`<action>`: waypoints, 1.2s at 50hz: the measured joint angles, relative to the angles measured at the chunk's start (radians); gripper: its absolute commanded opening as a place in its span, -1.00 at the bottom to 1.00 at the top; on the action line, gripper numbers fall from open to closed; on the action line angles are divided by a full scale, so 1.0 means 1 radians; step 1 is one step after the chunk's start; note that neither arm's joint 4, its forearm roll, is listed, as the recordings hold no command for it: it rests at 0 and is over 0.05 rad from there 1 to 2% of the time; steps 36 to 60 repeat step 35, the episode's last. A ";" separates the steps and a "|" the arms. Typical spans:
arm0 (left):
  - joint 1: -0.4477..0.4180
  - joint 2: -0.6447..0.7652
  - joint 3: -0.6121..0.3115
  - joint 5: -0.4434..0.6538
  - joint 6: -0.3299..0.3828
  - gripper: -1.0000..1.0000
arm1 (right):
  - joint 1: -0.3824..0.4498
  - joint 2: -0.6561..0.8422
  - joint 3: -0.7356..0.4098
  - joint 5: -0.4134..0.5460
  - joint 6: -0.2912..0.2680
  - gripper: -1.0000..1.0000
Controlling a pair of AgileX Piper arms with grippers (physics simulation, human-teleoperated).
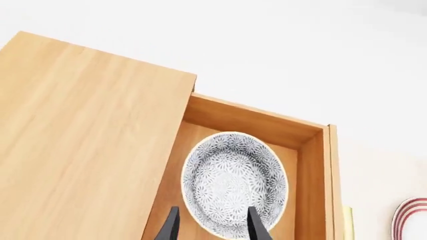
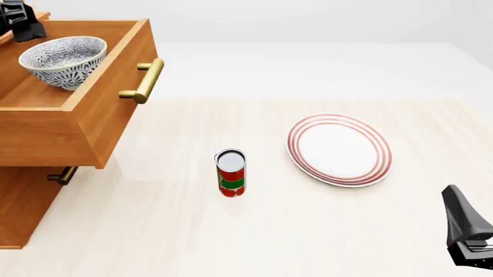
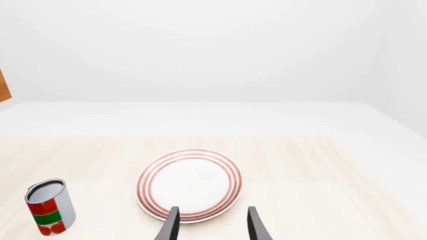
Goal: Put the bowl in the top drawer of the cabinet.
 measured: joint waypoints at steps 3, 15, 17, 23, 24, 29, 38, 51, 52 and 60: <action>-0.007 -0.022 -0.003 0.012 -0.002 1.00 | 0.000 0.000 0.000 0.000 0.000 1.00; -0.059 -0.124 -0.006 0.060 -0.024 1.00 | 0.000 0.000 0.000 0.000 0.000 1.00; -0.073 -0.144 -0.006 0.070 -0.029 1.00 | 0.000 0.000 0.000 0.000 0.000 1.00; -0.119 -0.203 -0.005 0.099 -0.044 1.00 | 0.000 0.000 0.000 0.000 0.000 1.00; -0.126 -0.212 -0.005 0.103 -0.047 1.00 | 0.000 0.000 0.000 0.000 0.000 1.00; -0.165 -0.262 0.008 0.118 -0.060 1.00 | 0.000 0.000 0.000 0.000 0.000 1.00; -0.211 -0.325 0.027 0.133 -0.080 1.00 | 0.000 0.000 0.000 0.000 -0.002 1.00; -0.211 -0.325 0.027 0.133 -0.080 1.00 | 0.000 0.000 0.000 0.000 -0.002 1.00; -0.211 -0.325 0.027 0.133 -0.080 1.00 | 0.000 0.000 0.000 0.000 -0.002 1.00; -0.211 -0.325 0.027 0.133 -0.080 1.00 | 0.000 0.000 0.000 0.000 -0.002 1.00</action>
